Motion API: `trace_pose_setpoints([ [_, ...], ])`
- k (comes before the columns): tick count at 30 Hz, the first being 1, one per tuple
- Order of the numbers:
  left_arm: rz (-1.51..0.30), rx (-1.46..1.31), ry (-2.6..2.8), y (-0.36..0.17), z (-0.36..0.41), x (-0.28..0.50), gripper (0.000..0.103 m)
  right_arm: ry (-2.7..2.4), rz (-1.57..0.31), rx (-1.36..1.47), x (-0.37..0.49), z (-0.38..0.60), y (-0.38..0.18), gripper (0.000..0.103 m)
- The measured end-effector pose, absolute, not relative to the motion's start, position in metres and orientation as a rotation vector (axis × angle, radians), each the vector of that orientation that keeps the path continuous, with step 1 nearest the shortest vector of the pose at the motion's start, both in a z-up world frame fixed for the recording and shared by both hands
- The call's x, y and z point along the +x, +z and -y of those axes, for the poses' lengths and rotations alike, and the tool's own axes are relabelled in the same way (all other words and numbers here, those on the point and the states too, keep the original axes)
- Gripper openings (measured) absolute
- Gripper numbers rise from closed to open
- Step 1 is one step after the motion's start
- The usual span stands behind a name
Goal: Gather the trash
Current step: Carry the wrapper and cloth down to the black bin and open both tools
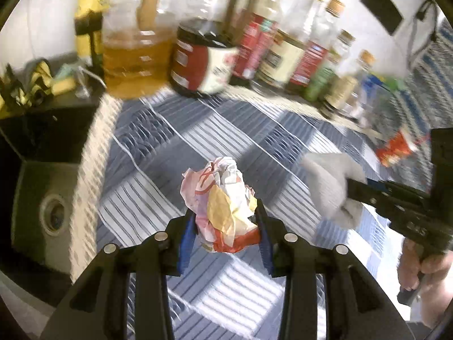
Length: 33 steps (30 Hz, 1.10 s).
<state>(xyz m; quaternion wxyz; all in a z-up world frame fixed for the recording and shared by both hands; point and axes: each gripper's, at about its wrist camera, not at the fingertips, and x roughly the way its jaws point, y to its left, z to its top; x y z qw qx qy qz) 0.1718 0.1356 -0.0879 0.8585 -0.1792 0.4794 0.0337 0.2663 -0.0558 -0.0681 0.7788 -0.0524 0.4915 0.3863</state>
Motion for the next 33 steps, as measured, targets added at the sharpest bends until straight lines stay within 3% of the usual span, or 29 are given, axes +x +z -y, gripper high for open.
trace_pose_setpoints([
  [33,-1.020,-0.323,-0.151,-0.106,-0.088,0.001,0.037,0.693,-1.098,0.005,0.080,0.096,-0.077,0.023],
])
